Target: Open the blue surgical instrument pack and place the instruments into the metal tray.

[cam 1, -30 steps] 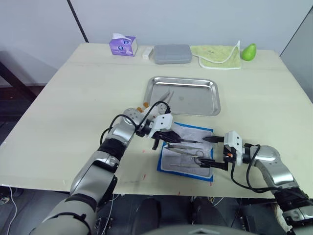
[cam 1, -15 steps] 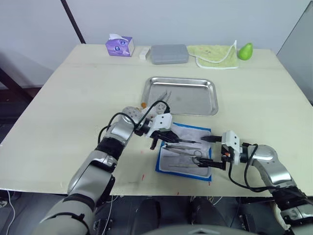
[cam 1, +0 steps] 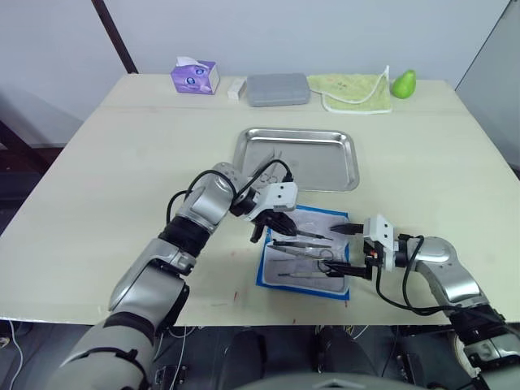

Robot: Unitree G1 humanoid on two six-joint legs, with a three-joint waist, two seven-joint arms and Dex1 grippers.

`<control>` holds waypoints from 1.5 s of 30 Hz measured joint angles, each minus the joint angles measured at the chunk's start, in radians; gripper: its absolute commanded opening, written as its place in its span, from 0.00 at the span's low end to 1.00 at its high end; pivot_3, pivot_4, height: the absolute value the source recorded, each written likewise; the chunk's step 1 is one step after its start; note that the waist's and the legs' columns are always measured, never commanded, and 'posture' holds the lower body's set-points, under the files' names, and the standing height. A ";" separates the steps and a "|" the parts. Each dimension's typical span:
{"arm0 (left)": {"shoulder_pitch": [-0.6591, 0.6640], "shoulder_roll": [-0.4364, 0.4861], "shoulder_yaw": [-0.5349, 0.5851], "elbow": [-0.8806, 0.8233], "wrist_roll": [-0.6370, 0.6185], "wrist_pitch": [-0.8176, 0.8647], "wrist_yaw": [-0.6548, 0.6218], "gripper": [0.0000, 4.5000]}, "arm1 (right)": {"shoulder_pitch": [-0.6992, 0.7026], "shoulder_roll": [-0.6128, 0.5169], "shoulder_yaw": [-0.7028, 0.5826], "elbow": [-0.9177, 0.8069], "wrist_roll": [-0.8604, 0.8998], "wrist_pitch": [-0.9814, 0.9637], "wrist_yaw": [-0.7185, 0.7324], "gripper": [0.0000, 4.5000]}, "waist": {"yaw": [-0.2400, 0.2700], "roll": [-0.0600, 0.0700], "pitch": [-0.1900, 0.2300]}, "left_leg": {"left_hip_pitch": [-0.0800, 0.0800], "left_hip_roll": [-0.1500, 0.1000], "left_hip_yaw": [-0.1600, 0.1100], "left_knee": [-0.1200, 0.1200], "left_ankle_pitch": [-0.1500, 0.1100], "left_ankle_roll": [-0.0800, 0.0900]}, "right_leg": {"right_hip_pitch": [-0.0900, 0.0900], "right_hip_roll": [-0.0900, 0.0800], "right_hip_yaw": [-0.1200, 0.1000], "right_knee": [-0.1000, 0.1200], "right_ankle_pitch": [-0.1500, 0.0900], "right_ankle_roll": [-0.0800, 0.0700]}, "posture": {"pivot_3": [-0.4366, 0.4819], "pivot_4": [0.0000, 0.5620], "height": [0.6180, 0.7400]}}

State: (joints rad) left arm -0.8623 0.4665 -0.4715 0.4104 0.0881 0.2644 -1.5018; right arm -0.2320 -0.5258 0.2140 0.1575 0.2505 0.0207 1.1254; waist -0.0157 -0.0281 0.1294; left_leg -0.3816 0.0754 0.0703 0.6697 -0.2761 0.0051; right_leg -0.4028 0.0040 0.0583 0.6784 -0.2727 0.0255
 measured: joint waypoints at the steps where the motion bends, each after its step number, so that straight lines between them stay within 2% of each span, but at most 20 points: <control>1: -0.004 0.004 -0.004 -0.008 0.002 0.012 -0.002 0.01 | -0.001 0.000 0.001 0.000 -0.001 0.001 -0.001 1.00 | 0.000 0.000 0.000 | 0.000 0.000 0.000 0.000 0.000 0.000 | 0.000 0.000 0.000 0.000 0.000 0.000 | 0.48 0.27 1.00; 17: -0.032 0.062 -0.021 -0.052 -0.001 0.078 -0.037 0.01 | -0.014 0.000 0.010 0.000 -0.008 0.012 -0.004 1.00 | -0.001 0.000 0.000 | 0.000 0.000 0.000 0.000 0.000 0.000 | 0.000 0.000 0.000 0.000 0.000 0.000 | 0.48 0.27 1.00; 26: -0.015 0.230 -0.001 -0.115 -0.034 0.097 -0.048 0.01 | -0.013 0.000 0.011 -0.002 -0.008 0.013 -0.006 1.00 | -0.001 0.000 0.000 | 0.000 0.001 0.000 0.000 0.000 0.000 | 0.000 0.000 0.000 0.000 0.000 0.000 | 0.48 0.27 1.00; 30: 0.047 0.366 0.087 -0.170 -0.094 0.145 -0.055 0.01 | -0.016 -0.001 0.011 0.001 -0.007 0.012 0.000 1.00 | -0.001 0.000 0.000 | 0.000 0.002 0.001 0.000 0.000 0.000 | -0.001 0.000 0.000 0.000 -0.001 -0.001 | 0.48 0.27 1.00; 35: 0.135 0.382 0.218 -0.328 -0.240 0.272 -0.037 0.01 | -0.016 -0.003 0.008 0.008 -0.005 0.011 0.006 1.00 | 0.003 -0.002 -0.001 | 0.000 0.001 0.001 0.000 0.000 0.000 | 0.000 -0.002 -0.001 0.001 -0.001 -0.001 | 0.48 0.27 1.00; 38: 0.190 0.377 0.320 -0.430 -0.326 0.413 0.047 0.01 | -0.015 -0.004 0.007 0.008 -0.004 0.010 0.015 1.00 | 0.002 -0.002 -0.001 | 0.000 0.001 0.000 0.000 0.000 0.000 | 0.000 -0.001 -0.002 0.000 -0.001 -0.001 | 0.48 0.27 1.00; 40: 0.221 0.341 0.408 -0.527 -0.380 0.552 0.180 0.01 | -0.015 -0.008 0.003 0.011 -0.004 0.010 0.022 1.00 | 0.004 -0.002 -0.001 | 0.000 0.001 0.000 0.000 0.000 0.000 | 0.000 -0.002 -0.002 0.000 -0.001 -0.001 | 0.48 0.27 1.00; 41: 0.223 0.335 0.416 -0.538 -0.388 0.569 0.196 0.01 | -0.016 -0.009 0.003 0.012 -0.004 0.010 0.023 1.00 | 0.006 -0.003 -0.001 | 0.000 0.001 0.000 0.000 0.000 0.000 | 0.000 -0.002 -0.003 0.000 -0.001 -0.001 | 0.48 0.27 1.00; 44: 0.237 0.216 0.487 -0.641 -0.423 0.746 0.407 0.01 | -0.017 -0.011 0.002 0.013 -0.002 0.010 0.029 1.00 | 0.006 -0.003 -0.001 | -0.001 0.000 -0.001 0.000 0.000 0.000 | 0.000 -0.003 -0.003 0.000 -0.001 0.000 | 0.48 0.27 1.00; 45: 0.235 0.164 0.487 -0.689 -0.396 0.803 0.521 0.01 | -0.019 -0.012 0.002 0.015 -0.003 0.010 0.032 1.00 | 0.006 -0.003 -0.001 | -0.001 0.000 -0.001 0.000 0.000 0.000 | 0.000 -0.003 -0.003 0.000 -0.001 0.000 | 0.48 0.27 1.00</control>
State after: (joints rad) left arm -0.6273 0.6308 0.0160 -0.2782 -0.3082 1.0677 -0.9810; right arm -0.2507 -0.5376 0.2156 0.1727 0.2480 0.0309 1.1575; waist -0.0097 -0.0316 0.1287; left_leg -0.3821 0.0751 0.0693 0.6698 -0.2762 0.0051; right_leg -0.4026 0.0010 0.0558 0.6787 -0.2733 0.0253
